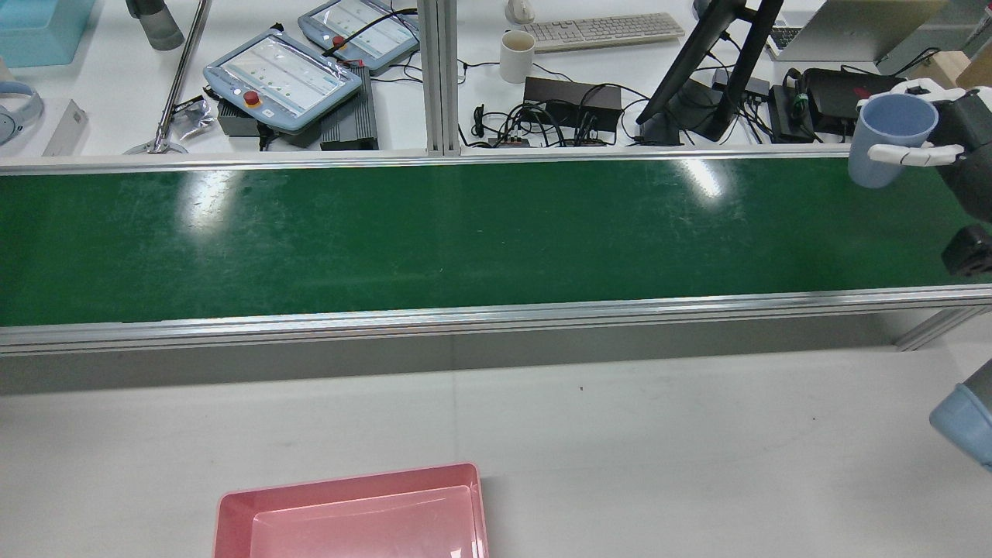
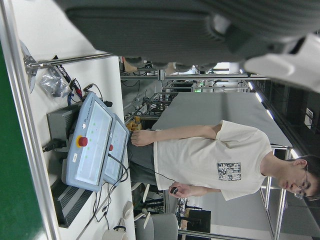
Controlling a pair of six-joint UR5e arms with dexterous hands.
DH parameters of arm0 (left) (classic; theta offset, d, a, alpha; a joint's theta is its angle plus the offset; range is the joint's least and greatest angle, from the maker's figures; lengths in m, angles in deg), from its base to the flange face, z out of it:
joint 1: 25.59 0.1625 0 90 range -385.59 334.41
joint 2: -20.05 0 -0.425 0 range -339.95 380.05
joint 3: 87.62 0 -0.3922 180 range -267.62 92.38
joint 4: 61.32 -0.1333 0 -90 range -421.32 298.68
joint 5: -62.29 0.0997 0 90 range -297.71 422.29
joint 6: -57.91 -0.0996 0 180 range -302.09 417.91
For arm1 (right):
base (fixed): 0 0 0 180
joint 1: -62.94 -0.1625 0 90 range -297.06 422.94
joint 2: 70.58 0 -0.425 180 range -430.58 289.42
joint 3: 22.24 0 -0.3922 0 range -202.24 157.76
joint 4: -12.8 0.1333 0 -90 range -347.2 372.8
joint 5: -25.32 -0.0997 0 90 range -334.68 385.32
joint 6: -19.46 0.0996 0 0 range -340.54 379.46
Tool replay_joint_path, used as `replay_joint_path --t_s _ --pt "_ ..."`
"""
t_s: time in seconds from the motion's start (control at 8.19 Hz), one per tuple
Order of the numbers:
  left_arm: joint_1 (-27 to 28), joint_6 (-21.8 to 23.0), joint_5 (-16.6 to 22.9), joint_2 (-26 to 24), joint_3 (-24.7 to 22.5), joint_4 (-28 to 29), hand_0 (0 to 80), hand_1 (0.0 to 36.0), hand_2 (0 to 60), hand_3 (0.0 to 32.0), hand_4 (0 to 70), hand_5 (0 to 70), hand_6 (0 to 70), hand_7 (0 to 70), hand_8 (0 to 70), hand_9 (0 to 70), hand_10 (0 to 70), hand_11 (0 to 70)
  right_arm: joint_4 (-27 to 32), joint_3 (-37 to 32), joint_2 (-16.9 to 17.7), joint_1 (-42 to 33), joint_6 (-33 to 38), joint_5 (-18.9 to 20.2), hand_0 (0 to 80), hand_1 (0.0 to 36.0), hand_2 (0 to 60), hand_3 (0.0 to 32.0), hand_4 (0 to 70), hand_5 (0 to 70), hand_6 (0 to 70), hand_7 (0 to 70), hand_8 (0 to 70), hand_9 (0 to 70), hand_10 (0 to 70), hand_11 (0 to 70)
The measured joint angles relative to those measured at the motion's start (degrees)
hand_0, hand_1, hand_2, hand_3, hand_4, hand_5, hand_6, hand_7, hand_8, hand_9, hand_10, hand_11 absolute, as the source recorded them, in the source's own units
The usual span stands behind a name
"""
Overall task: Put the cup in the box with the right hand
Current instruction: 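Close the right hand fingers around the light blue cup, then lift the cup off the belt and swing it toward the pink box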
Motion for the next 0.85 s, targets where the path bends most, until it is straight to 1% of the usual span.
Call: replay_joint_path --t_s 0.12,0.24,0.37,0.49,0.61,0.73,0.85 --pt "0.00 0.00 0.00 0.00 0.00 0.00 0.0 0.0 0.0 0.0 0.0 0.0 0.0 0.0 0.0 0.0 0.0 0.0 -4.54 7.22 -1.55 0.94 -2.26 -0.05 48.0 23.5 60.0 0.0 70.0 1.7 17.3 70.0 17.1 36.5 7.9 10.8" --pt "0.03 0.00 0.00 0.00 0.00 0.00 0.0 0.0 0.0 0.0 0.0 0.0 0.0 0.0 0.0 0.0 0.0 0.0 -10.17 14.31 -4.61 3.34 -4.86 -0.33 48.1 23.7 60.0 0.0 70.0 1.7 17.6 70.0 17.1 36.7 7.8 10.7" --pt "0.05 0.00 0.00 0.00 -0.02 -0.03 0.0 0.0 0.0 0.0 0.0 0.0 0.0 0.0 0.0 0.0 0.0 0.0 -14.41 19.64 -7.30 7.42 -7.14 -2.45 48.1 22.6 60.0 0.0 70.0 1.6 17.8 70.0 17.3 37.2 7.8 10.7" --pt "0.07 0.00 0.00 0.00 -0.06 -0.06 0.0 0.0 0.0 0.0 0.0 0.0 0.0 0.0 0.0 0.0 0.0 0.0 -16.82 23.75 -9.42 13.83 -10.20 -6.34 48.0 21.1 60.0 0.0 70.0 1.5 18.0 70.0 17.7 37.9 8.2 11.1" --pt "0.05 0.00 0.00 0.00 -0.11 -0.11 0.0 0.0 0.0 0.0 0.0 0.0 0.0 0.0 0.0 0.0 0.0 0.0 -17.80 26.12 -12.00 21.24 -14.31 -10.36 47.9 20.3 60.0 0.0 70.0 1.4 18.2 70.0 18.0 38.5 8.4 11.5" --pt "0.03 0.00 0.00 0.00 -0.14 -0.11 0.0 0.0 0.0 0.0 0.0 0.0 0.0 0.0 0.0 0.0 0.0 0.0 -18.00 27.10 -15.02 28.91 -18.95 -13.91 47.9 19.8 59.8 0.0 70.0 1.4 18.3 70.0 18.0 38.6 8.7 11.9" --pt "0.01 0.00 0.00 0.00 -0.13 -0.11 0.0 0.0 0.0 0.0 0.0 0.0 0.0 0.0 0.0 0.0 0.0 0.0 -16.93 27.21 -17.90 36.57 -24.36 -17.22 47.4 18.6 58.1 0.0 70.0 1.2 18.0 70.0 17.8 38.0 9.7 13.2"
